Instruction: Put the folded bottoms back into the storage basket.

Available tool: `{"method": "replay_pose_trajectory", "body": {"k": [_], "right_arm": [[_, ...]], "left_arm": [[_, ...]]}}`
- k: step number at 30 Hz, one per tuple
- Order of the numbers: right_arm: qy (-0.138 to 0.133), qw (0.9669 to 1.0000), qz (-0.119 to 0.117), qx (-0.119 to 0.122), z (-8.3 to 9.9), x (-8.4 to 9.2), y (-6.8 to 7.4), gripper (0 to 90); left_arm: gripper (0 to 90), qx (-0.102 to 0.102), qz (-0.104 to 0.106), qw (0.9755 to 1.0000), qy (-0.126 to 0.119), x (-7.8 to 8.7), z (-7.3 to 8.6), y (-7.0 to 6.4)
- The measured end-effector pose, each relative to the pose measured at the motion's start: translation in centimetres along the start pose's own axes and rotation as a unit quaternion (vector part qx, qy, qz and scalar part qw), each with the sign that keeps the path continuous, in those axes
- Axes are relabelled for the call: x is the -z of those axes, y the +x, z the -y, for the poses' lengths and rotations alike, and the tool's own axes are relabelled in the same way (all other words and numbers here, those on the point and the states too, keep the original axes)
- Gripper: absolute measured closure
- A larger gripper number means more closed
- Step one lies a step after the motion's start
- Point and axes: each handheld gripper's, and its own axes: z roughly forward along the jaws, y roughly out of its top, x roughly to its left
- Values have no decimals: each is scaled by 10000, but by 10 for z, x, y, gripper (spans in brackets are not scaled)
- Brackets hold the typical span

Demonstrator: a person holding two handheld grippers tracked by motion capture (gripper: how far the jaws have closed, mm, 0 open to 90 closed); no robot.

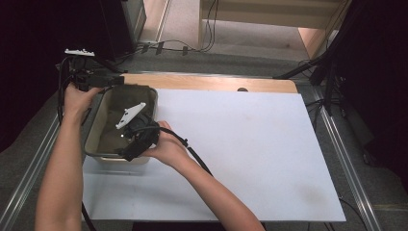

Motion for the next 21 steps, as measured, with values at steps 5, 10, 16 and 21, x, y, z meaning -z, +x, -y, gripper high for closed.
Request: {"method": "replay_pose_trajectory", "body": {"k": [5, 10, 16, 21], "right_arm": [[-105, 9999, 18, 71, 0, 7, 0, 12], [-264, 9996, 41, 3, 2, 13, -3, 6], [-313, 9995, -24, -36, 4, 18, -6, 5], [-307, 9994, -137, -89, 9, 25, -6, 0]], "left_arm": [[13, -28, 165, 9999, -36, 1, -1, -5], [10, -161, 216, 9996, 0, -2, -3, -14], [10, -212, 260, 9994, 80, -5, -2, -20], [10, -247, 383, 9990, 25, -7, -2, -27]]}}
